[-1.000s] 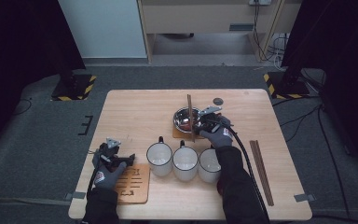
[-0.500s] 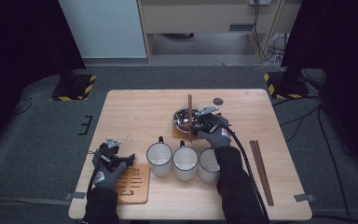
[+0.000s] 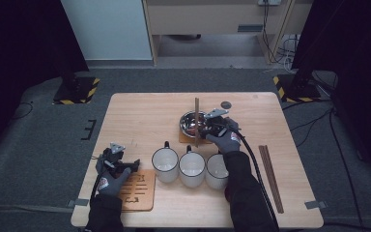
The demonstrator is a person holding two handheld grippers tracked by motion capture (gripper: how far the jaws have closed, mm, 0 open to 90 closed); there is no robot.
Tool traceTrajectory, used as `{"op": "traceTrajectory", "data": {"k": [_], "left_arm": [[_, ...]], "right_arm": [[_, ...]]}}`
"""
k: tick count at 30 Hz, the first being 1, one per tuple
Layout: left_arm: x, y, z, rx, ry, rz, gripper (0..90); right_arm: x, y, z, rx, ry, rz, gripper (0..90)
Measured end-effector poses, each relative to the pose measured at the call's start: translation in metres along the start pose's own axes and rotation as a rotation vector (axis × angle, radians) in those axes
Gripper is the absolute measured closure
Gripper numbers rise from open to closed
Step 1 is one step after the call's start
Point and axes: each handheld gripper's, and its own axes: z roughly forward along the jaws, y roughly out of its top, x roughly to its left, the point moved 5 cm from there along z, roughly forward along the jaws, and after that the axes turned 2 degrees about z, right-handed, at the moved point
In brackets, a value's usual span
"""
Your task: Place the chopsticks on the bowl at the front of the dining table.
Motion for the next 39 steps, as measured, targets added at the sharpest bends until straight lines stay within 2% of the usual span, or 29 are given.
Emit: {"op": "traceTrajectory", "data": {"k": [6,11,19,22,25,31,35,39], "left_arm": [[0.000,0.000,0.000,0.000,0.000,0.000,0.0],[0.000,0.000,0.000,0.000,0.000,0.000,0.0],[0.000,0.000,0.000,0.000,0.000,0.000,0.0],[0.000,0.000,0.000,0.000,0.000,0.000,0.0],[0.000,0.000,0.000,0.000,0.000,0.000,0.0],[0.000,0.000,0.000,0.000,0.000,0.000,0.0],[0.000,0.000,0.000,0.000,0.000,0.000,0.0],[0.000,0.000,0.000,0.000,0.000,0.000,0.0]], "right_arm": [[-0.009,0.012,-0.011,-0.059,-0.022,0.075,40.1],[-0.014,0.024,-0.017,-0.093,-0.056,0.080,40.3],[-0.015,0.040,-0.020,-0.126,-0.065,0.104,40.9],[-0.013,0.047,-0.017,-0.144,-0.045,0.124,41.6],[-0.012,0.050,-0.015,-0.143,-0.050,0.115,41.8],[-0.010,0.054,-0.004,-0.145,-0.043,0.126,43.4],[-0.013,0.045,0.011,-0.107,-0.051,0.135,43.6],[-0.013,0.040,0.018,-0.096,-0.052,0.145,43.6]]}}
